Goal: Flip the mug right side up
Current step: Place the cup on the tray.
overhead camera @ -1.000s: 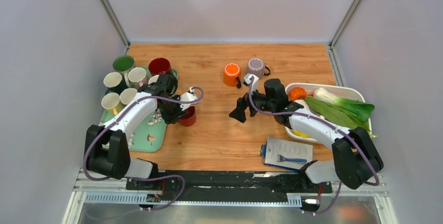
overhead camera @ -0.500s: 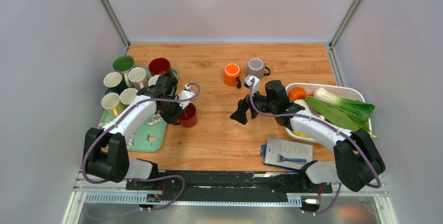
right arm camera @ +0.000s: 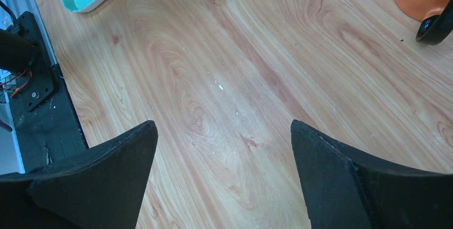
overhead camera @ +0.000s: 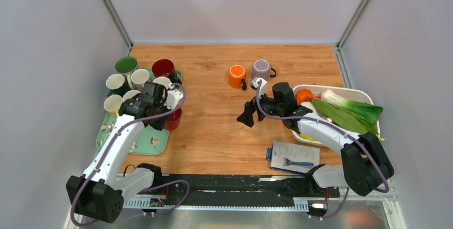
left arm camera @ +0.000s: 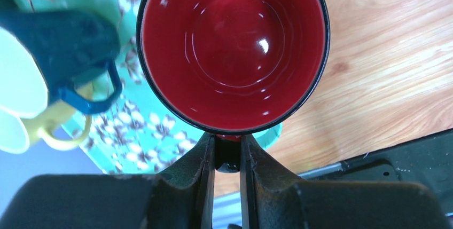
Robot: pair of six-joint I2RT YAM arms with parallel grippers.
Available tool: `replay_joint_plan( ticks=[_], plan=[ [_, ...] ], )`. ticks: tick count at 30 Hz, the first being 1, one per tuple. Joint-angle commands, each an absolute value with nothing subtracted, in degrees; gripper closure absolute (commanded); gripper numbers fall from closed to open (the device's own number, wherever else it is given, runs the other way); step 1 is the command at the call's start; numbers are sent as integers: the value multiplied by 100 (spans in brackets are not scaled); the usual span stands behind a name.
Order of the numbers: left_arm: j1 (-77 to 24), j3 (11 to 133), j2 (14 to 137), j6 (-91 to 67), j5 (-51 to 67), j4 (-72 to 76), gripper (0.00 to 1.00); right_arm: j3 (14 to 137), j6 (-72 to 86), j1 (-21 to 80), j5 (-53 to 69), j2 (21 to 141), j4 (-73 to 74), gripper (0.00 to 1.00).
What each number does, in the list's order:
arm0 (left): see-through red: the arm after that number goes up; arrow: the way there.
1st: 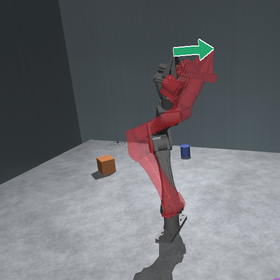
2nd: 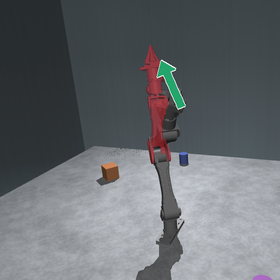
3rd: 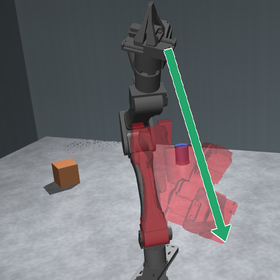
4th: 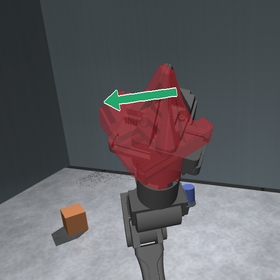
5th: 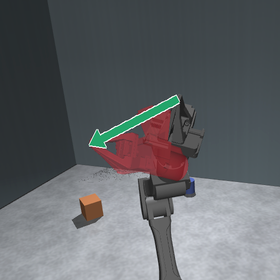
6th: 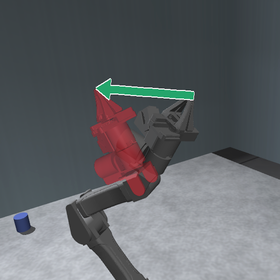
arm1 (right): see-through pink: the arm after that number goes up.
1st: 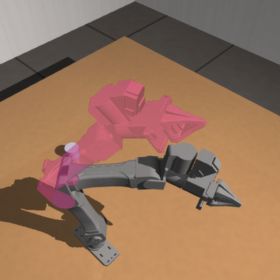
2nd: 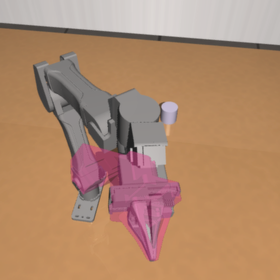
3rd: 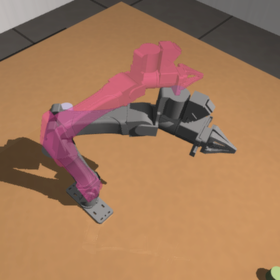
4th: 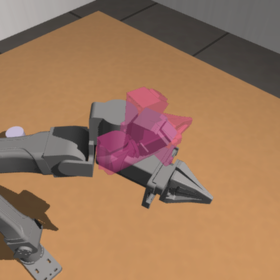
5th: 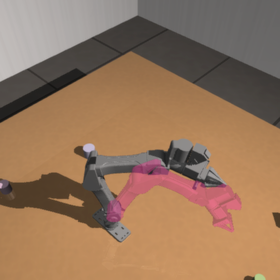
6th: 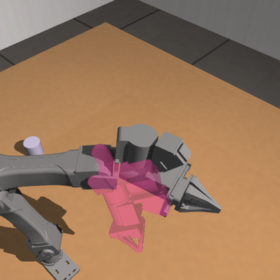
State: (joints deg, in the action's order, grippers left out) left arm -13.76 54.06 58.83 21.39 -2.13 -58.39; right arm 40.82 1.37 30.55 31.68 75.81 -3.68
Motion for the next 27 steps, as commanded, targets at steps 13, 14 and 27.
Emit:
replay_joint_plan(
  ticks=[13, 14, 27],
  plan=[
    [442, 6364, 7441, 381, -493, -5684, 100, 4237, 63, 3022, 3170, 7662, -618, 2],
    [438, 6341, 7512, 236, -506, -5572, 100, 4230, 50, 3023, 3157, 7637, -597, 2],
    [439, 5240, 7301, -977, -777, -4240, 100, 4200, 26, 2989, 3118, 7532, -505, 2]
  ],
)
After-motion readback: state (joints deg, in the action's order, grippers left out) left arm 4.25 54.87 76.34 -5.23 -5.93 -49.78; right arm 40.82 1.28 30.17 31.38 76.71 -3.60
